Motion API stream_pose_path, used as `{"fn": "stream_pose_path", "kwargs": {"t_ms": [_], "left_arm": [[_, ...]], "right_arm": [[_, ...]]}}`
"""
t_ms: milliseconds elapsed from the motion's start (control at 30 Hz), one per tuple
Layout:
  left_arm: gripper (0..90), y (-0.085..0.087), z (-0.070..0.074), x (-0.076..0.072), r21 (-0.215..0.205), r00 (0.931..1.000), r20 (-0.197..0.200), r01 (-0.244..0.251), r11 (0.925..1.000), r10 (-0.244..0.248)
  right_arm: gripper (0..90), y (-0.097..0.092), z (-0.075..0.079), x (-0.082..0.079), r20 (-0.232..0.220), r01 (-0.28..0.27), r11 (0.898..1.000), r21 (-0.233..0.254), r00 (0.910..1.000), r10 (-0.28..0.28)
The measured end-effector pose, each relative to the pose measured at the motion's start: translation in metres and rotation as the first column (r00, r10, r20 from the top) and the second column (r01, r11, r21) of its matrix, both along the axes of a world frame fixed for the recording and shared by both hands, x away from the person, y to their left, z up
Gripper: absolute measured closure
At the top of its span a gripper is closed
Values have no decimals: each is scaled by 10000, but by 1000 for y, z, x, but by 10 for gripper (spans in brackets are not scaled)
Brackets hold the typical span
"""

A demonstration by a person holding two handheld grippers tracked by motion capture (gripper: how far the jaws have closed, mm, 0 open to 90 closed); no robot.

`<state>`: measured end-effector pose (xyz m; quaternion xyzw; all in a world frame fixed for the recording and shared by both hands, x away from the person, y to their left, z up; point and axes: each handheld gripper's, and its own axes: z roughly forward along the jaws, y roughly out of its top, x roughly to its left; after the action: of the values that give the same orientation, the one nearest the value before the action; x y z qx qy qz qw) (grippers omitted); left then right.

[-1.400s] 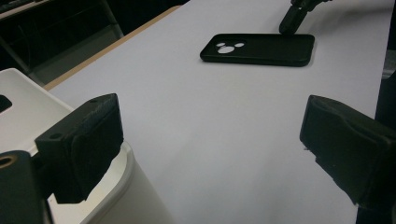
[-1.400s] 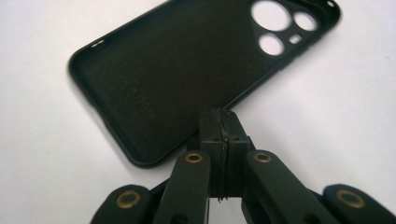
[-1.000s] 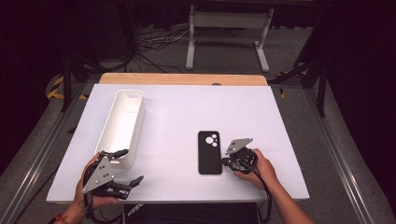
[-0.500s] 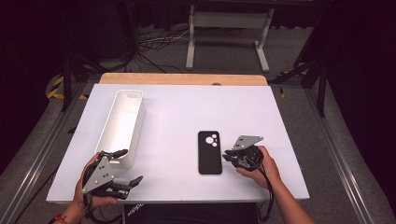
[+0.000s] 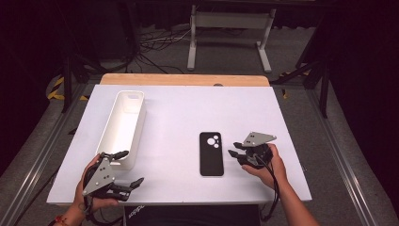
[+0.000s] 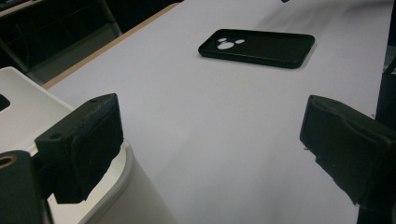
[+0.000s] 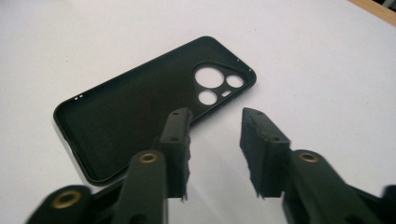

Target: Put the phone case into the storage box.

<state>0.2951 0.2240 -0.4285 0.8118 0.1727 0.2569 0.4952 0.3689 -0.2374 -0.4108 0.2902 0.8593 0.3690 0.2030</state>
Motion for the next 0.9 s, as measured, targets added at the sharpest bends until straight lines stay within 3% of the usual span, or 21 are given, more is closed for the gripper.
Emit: {"fn": "stream_pose_path", "kwargs": {"t_ms": [233, 367, 600, 900], "left_arm": [[67, 0, 0, 0, 80, 10000, -20, 37, 10000, -37], [68, -1, 0, 0, 49, 10000, -33, 40, 10000, -39], [68, -1, -1, 0, 42, 9999, -93, 103, 9999, -103], [68, -2, -1, 0, 93, 9999, -58, 82, 9999, -82]], "right_arm": [[364, -1, 4, -1, 660, 286, 9992, 267, 9974, -303], [284, 0, 6, 0, 984, 409, 9985, 377, 9942, -444], [181, 0, 7, 1, 1330, 741, 9956, 577, 9878, -812], [123, 2, 6, 5, 1622, 1169, 9904, 737, 9785, -1275]]}}
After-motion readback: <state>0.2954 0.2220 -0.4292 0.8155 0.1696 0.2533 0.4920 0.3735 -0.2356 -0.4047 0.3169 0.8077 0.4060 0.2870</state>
